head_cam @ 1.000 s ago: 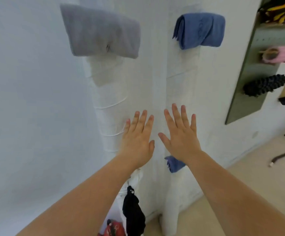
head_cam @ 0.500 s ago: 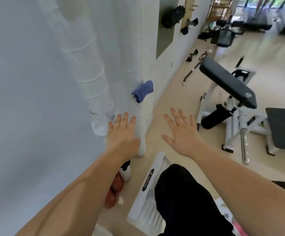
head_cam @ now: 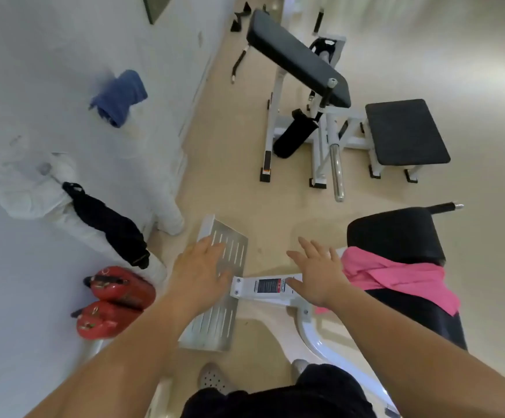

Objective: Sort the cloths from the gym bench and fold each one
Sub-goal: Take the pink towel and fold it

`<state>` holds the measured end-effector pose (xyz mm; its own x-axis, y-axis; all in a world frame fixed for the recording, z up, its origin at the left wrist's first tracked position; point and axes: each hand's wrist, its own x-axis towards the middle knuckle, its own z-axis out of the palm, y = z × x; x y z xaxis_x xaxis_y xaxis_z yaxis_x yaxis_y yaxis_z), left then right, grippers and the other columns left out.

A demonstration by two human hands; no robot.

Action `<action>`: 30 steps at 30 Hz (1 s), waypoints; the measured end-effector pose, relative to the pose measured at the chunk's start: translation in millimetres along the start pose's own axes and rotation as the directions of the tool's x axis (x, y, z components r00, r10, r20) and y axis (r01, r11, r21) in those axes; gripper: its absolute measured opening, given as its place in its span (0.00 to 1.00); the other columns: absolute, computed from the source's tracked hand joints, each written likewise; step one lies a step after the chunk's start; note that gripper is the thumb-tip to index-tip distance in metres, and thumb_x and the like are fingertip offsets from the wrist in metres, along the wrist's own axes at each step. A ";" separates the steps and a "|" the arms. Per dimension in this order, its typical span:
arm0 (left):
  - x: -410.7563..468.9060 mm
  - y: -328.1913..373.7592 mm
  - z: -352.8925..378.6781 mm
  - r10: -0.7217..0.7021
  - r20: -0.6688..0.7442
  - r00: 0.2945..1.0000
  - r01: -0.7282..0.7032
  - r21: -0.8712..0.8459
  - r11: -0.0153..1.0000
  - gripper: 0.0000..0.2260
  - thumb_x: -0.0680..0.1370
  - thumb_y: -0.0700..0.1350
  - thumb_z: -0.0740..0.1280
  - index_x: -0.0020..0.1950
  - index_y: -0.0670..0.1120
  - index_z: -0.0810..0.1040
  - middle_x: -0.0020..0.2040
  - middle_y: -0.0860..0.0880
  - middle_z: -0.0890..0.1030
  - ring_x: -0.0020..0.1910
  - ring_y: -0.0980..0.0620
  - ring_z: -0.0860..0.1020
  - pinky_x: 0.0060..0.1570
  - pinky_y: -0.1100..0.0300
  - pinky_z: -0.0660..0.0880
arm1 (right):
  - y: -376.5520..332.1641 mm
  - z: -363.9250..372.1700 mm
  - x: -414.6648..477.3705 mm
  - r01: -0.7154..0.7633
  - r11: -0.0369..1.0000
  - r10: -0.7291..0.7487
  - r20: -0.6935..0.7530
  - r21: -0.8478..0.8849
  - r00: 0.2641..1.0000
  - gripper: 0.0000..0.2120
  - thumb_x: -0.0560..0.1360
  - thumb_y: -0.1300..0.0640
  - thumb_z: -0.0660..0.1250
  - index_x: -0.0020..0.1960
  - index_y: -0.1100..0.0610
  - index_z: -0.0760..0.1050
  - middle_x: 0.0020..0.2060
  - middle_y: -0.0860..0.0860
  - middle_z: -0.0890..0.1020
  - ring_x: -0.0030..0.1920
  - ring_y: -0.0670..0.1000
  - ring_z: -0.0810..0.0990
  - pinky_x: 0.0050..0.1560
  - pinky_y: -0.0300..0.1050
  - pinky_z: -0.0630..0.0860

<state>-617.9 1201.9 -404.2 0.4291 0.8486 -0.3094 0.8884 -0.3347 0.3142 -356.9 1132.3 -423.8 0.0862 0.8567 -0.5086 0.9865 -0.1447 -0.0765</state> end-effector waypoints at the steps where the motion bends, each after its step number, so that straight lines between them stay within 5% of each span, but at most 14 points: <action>1: 5.8 14.9 9.6 0.013 0.025 1.000 -0.013 0.001 1.000 0.27 0.81 0.54 0.64 0.79 0.49 0.64 0.80 0.46 0.62 0.77 0.44 0.62 0.75 0.49 0.61 | 18.3 9.7 -4.5 -0.035 0.999 0.035 0.012 0.036 0.999 0.32 0.80 0.38 0.58 0.80 0.44 0.53 0.82 0.51 0.44 0.81 0.57 0.44 0.78 0.65 0.43; 11: 86.6 221.9 129.1 0.102 0.299 0.949 -0.100 -0.025 0.995 0.30 0.79 0.54 0.67 0.79 0.51 0.63 0.77 0.47 0.66 0.74 0.44 0.67 0.72 0.52 0.65 | 252.1 83.0 -34.3 -0.261 0.950 0.254 0.063 0.168 0.965 0.30 0.79 0.38 0.59 0.78 0.45 0.59 0.80 0.52 0.56 0.80 0.59 0.52 0.78 0.64 0.48; 16: 108.6 319.2 180.0 0.150 0.434 0.888 -0.119 -0.097 0.988 0.30 0.80 0.56 0.65 0.80 0.53 0.62 0.75 0.47 0.70 0.71 0.44 0.70 0.68 0.51 0.69 | 344.3 109.7 -58.3 -0.319 0.937 0.315 0.052 0.142 0.948 0.27 0.77 0.43 0.63 0.75 0.46 0.66 0.74 0.50 0.68 0.73 0.57 0.66 0.74 0.57 0.61; 20: 112.4 360.6 200.0 0.190 0.498 0.846 -0.165 -0.094 0.982 0.31 0.79 0.55 0.67 0.80 0.55 0.60 0.78 0.48 0.66 0.74 0.44 0.68 0.70 0.51 0.67 | 378.8 128.9 -66.8 -0.262 0.945 0.275 -0.045 0.195 0.960 0.21 0.81 0.52 0.60 0.74 0.48 0.70 0.73 0.49 0.73 0.67 0.57 0.73 0.66 0.52 0.70; 25: 112.2 382.2 206.3 0.184 0.533 0.826 -0.169 -0.078 0.983 0.32 0.79 0.57 0.66 0.81 0.56 0.58 0.78 0.49 0.66 0.73 0.46 0.69 0.71 0.49 0.68 | 398.6 125.4 -60.6 -0.260 0.941 0.289 -0.116 0.218 0.950 0.12 0.78 0.61 0.60 0.53 0.54 0.81 0.50 0.54 0.84 0.48 0.58 0.79 0.51 0.49 0.74; 30: 110.1 400.0 209.0 0.185 0.507 0.842 -0.147 -0.113 0.983 0.33 0.79 0.57 0.67 0.81 0.54 0.58 0.81 0.49 0.62 0.77 0.48 0.64 0.74 0.52 0.64 | 399.3 114.9 -65.1 -0.211 0.917 0.257 -0.097 0.339 0.962 0.13 0.79 0.58 0.60 0.62 0.56 0.76 0.55 0.56 0.82 0.54 0.59 0.78 0.54 0.50 0.73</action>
<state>-181.1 1075.9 -500.1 0.6079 0.4450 -0.6575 0.7913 -0.4078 0.4556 15.4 961.9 -519.8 0.3497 0.8347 -0.4254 0.8393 -0.4809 -0.2537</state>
